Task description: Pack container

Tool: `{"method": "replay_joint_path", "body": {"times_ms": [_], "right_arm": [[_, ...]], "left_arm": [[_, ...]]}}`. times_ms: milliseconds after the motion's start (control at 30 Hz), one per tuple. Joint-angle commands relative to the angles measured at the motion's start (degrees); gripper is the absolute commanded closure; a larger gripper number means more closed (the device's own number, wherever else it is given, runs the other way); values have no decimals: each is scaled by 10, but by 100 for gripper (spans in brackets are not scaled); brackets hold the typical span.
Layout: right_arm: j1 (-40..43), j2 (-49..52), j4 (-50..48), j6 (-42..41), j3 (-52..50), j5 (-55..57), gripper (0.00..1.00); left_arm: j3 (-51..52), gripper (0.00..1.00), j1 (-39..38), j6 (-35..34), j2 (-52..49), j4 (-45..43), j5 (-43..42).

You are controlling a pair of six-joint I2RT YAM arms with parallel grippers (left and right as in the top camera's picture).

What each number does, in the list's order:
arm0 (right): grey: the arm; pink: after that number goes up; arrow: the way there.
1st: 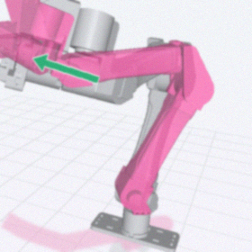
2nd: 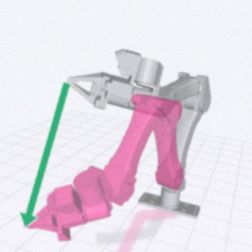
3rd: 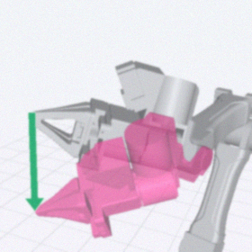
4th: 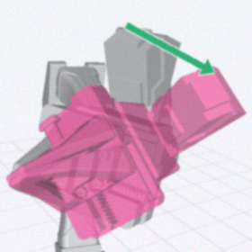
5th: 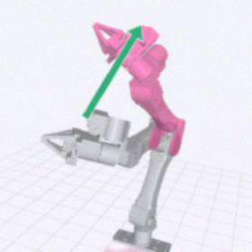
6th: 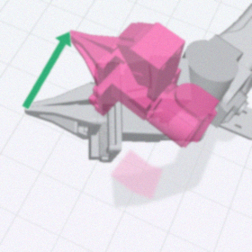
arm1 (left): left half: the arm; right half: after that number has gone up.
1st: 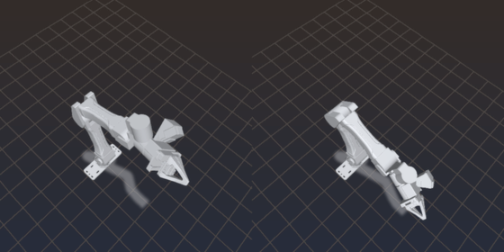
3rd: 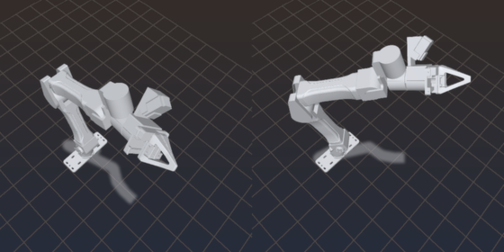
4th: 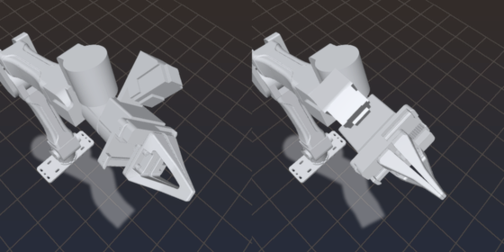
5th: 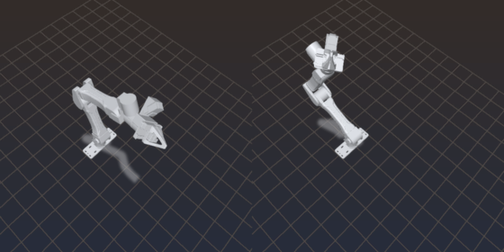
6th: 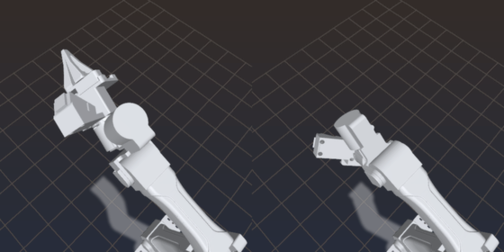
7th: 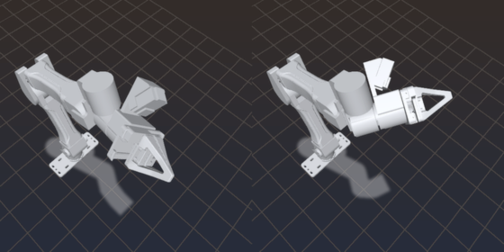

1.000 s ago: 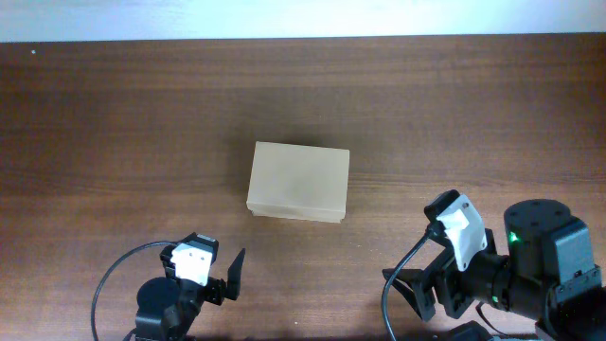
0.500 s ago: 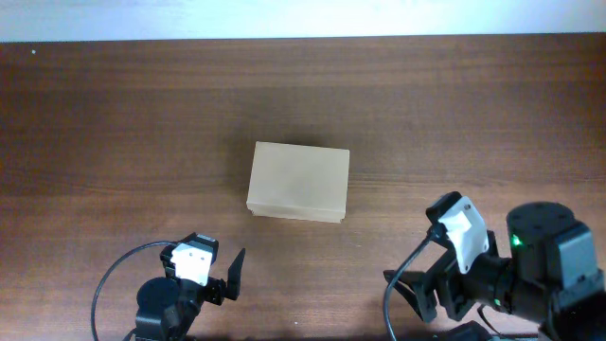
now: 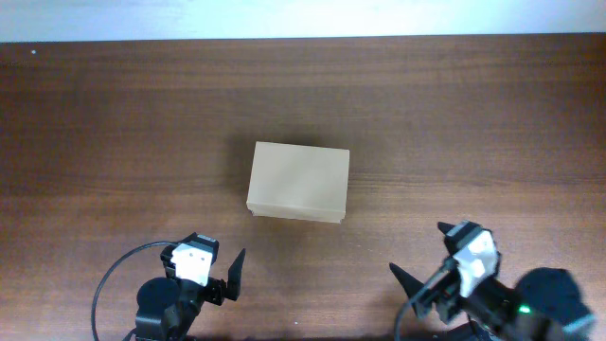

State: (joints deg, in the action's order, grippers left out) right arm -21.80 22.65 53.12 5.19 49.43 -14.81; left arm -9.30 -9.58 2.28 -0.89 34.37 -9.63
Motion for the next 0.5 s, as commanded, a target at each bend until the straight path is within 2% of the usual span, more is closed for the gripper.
{"method": "replay_joint_path", "body": {"times_ms": [0,233,467], "right_arm": [[1,-38,-38,6,-90,57,1],[1,-125,-116,6,-242,70,1],[0,-191,-137,6,-326,69,1]], "left_arm": [[3,0,-2,-6,6,-1,-6],[3,1,-2,-6,6,-1,-6],[3,0,-2,-6,6,-1,-6]]}}
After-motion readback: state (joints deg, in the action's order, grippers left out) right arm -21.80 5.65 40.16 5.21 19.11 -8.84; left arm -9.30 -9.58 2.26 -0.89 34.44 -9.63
